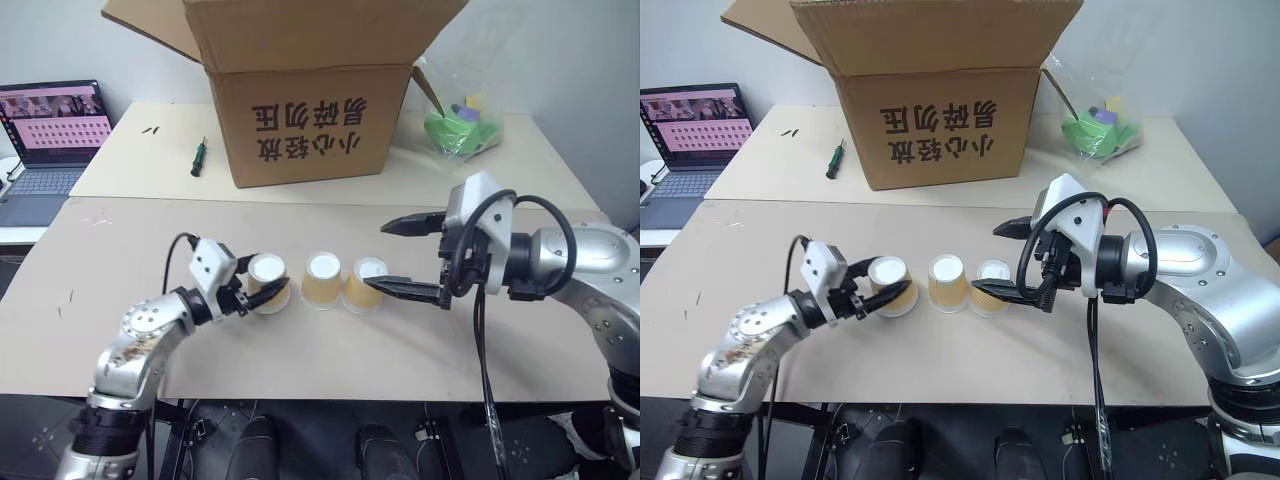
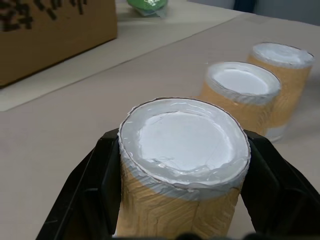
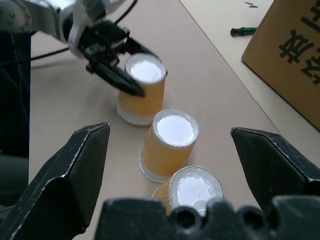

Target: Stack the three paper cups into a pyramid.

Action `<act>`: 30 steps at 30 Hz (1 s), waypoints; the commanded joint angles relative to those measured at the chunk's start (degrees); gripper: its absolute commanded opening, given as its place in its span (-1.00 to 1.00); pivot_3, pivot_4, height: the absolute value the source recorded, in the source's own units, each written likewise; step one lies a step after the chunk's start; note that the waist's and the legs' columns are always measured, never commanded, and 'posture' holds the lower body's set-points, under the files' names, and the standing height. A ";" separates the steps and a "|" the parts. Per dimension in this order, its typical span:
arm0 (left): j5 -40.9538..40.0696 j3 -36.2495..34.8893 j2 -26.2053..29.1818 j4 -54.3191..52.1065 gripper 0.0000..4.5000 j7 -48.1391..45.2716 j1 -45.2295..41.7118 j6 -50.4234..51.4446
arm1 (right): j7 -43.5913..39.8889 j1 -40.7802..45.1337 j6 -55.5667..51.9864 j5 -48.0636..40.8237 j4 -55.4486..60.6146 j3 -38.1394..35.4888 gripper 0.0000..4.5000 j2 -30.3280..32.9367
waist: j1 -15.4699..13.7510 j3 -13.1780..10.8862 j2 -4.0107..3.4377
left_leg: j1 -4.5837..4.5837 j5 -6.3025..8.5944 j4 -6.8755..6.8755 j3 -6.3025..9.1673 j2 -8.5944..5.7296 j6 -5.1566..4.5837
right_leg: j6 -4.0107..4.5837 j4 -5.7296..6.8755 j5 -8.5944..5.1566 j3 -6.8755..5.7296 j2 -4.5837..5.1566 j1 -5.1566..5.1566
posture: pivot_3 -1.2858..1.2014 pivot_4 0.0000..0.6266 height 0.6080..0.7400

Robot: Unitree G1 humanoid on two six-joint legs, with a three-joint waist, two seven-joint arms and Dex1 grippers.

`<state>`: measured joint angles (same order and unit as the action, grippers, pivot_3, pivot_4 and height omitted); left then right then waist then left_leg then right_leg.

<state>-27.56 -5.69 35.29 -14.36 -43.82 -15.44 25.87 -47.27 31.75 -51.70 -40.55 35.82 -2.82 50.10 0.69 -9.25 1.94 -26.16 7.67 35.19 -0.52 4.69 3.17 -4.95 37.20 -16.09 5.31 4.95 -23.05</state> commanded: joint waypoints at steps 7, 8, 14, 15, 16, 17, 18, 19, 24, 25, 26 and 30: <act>-7.86 1.99 1.27 5.25 0.39 -7.37 -25.65 8.73 | 1.34 -0.21 2.94 1.73 0.19 -1.17 1.00 -0.41 | -0.86 0.00 0.00 | -0.09 0.00 0.09 0.14 -0.04 0.00 | -0.04 -0.07 -0.01 -0.14 0.00 0.11 | 0.03 -0.52 0.47; -7.59 3.16 0.17 6.33 0.39 -8.29 -27.05 8.55 | 1.46 -0.30 3.01 1.83 0.20 -1.19 1.00 -0.46 | -0.86 0.00 0.00 | -0.08 0.00 0.08 0.14 -0.04 0.00 | -0.04 -0.07 -0.01 -0.15 0.00 0.09 | 0.03 -0.52 0.47; -4.01 9.32 -5.20 16.08 0.39 -14.80 -32.35 4.57 | 2.76 -1.91 2.79 1.99 1.25 -2.34 1.00 -0.21 | -0.44 0.00 0.00 | -0.10 -0.01 0.08 0.23 -0.04 -0.01 | -0.04 0.02 -0.01 -0.20 -0.01 0.07 | 0.03 -0.52 0.47; -3.73 9.95 -6.17 17.45 0.39 -15.51 -33.13 4.19 | 3.11 -2.31 2.66 2.03 1.50 -2.63 1.00 -0.13 | -0.39 0.00 0.01 | -0.10 -0.01 0.08 0.24 -0.04 -0.01 | -0.04 0.02 -0.01 -0.20 -0.01 0.07 | 0.03 -0.52 0.47; -3.38 10.43 -7.01 18.46 0.39 -16.17 -33.77 3.68 | 3.44 -2.66 2.56 2.06 1.72 -2.88 1.00 -0.02 | -0.40 0.00 0.01 | -0.10 -0.01 0.08 0.24 -0.04 -0.01 | -0.04 0.02 -0.01 -0.20 -0.02 0.07 | 0.03 -0.52 0.47; -3.14 10.91 -7.90 19.25 0.39 -16.85 -34.45 3.43 | 3.80 -3.04 2.38 1.96 1.99 -3.25 1.00 0.04 | -0.40 0.00 0.01 | -0.12 -0.01 0.08 0.24 -0.05 -0.01 | -0.04 0.02 -0.01 -0.21 -0.02 0.07 | 0.03 -0.52 0.47; -3.22 11.23 -8.66 19.84 0.39 -17.42 -35.06 3.61 | 4.11 -3.39 2.21 1.80 2.22 -3.61 1.00 0.09 | -0.42 -0.01 0.01 | -0.14 -0.01 0.08 0.25 -0.05 -0.01 | -0.04 0.01 -0.01 -0.21 -0.02 0.07 | 0.03 -0.52 0.47; -3.25 11.93 -9.49 20.12 0.39 -18.29 -35.61 3.88 | 4.56 -3.93 1.99 1.69 2.50 -4.08 1.00 0.21 | -0.43 -0.01 0.01 | -0.15 -0.01 0.09 0.25 -0.05 -0.01 | -0.04 0.01 -0.01 -0.21 -0.02 0.06 | 0.03 -0.52 0.47; -3.07 13.82 -12.09 20.32 0.39 -20.96 -36.67 4.49 | 6.13 -5.94 1.34 1.27 3.68 -5.67 1.00 0.57 | -0.37 -0.01 0.01 | -0.17 -0.01 0.09 0.28 -0.05 -0.01 | -0.04 0.01 -0.01 -0.22 -0.02 0.07 | 0.03 -0.52 0.47; -3.12 14.03 -12.59 20.40 0.39 -21.29 -36.93 4.66 | 6.47 -6.37 1.18 1.13 4.01 -6.05 1.00 0.61 | -0.33 -0.01 0.01 | -0.17 -0.01 0.10 0.28 -0.05 -0.01 | -0.04 0.02 -0.01 -0.22 -0.02 0.06 | 0.03 -0.52 0.47; -3.13 14.11 -12.89 20.46 0.39 -21.56 -37.08 4.78 | 6.79 -6.61 1.03 0.99 4.28 -6.24 1.00 0.63 | -0.34 -0.01 0.01 | -0.17 -0.02 0.10 0.28 -0.05 -0.02 | -0.04 0.02 -0.01 -0.22 -0.02 0.06 | 0.03 -0.52 0.47; -1.45 15.03 -13.39 22.47 0.39 -23.07 -37.06 3.46 | 8.40 -7.81 0.18 -0.21 5.78 -7.81 1.00 0.68 | -0.19 0.00 0.01 | -0.17 -0.02 0.11 0.30 -0.06 -0.02 | -0.05 0.03 -0.01 -0.23 -0.02 0.08 | 0.03 -0.52 0.47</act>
<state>-29.77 9.14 21.95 7.87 -65.96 -51.28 30.78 -39.94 23.88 -50.98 -39.67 39.45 -7.85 50.04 0.50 -9.25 1.95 -26.32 7.65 35.29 -0.20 4.64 3.15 -5.00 37.23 -16.10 5.08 4.94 -22.97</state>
